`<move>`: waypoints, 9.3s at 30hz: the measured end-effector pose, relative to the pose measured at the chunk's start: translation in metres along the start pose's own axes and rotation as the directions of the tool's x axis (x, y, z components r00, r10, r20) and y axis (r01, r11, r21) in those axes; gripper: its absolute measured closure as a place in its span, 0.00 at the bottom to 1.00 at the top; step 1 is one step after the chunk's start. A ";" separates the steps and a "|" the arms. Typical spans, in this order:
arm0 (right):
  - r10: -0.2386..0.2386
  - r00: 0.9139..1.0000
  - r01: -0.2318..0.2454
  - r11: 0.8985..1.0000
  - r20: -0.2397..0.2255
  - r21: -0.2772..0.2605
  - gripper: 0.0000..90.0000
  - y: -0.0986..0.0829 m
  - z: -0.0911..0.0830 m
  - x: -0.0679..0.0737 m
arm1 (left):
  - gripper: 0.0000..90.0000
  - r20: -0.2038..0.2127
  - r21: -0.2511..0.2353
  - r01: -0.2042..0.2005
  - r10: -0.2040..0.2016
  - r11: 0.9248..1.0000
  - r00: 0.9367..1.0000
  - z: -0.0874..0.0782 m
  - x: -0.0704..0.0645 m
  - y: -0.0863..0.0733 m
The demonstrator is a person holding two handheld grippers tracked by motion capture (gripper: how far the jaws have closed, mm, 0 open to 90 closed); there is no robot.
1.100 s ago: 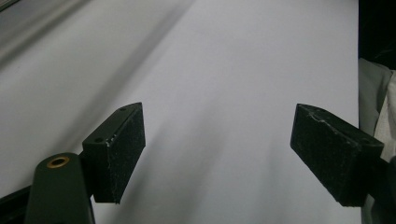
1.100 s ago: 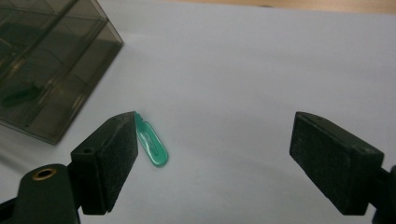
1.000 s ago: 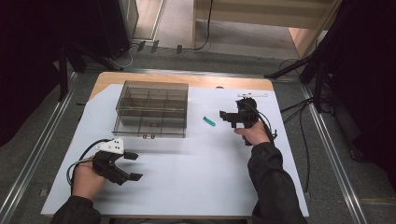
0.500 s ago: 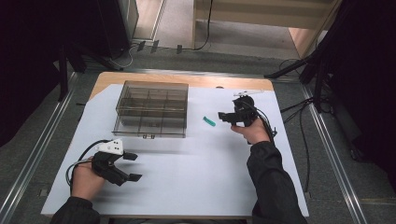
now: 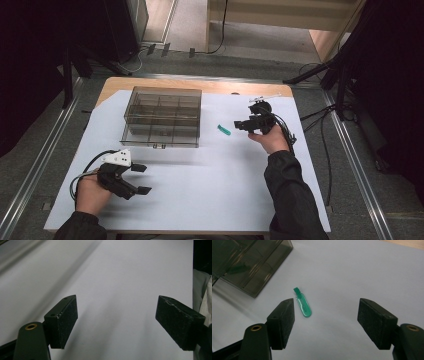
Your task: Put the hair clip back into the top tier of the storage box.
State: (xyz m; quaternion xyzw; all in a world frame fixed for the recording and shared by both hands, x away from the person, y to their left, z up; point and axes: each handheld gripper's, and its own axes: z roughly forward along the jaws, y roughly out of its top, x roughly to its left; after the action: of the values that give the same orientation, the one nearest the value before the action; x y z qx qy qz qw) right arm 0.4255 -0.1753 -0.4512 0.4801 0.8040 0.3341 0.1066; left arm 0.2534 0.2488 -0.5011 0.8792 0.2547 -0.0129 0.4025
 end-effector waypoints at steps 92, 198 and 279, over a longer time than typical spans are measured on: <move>-0.258 0.965 0.257 0.905 -0.042 0.338 0.55 0.030 0.046 0.037 | 0.24 -0.021 -0.024 -0.001 0.000 1.000 1.000 -0.016 -0.012 -0.018; -0.247 0.967 0.251 0.869 -0.065 0.426 0.86 0.037 0.065 0.041 | 0.24 -0.039 -0.023 0.018 -0.019 1.000 0.999 -0.018 -0.012 -0.022; -0.286 0.943 0.322 0.910 -0.168 0.260 0.86 0.037 -0.010 0.076 | 0.23 0.005 -0.042 0.026 -0.026 0.999 1.000 -0.005 0.002 -0.005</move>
State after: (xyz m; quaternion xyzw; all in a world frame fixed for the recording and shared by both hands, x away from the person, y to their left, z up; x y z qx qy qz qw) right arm 0.4072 -0.1036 -0.4081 0.3371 0.9136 0.2243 0.0366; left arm 0.2517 0.2559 -0.5013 0.8672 0.2653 -0.0147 0.4211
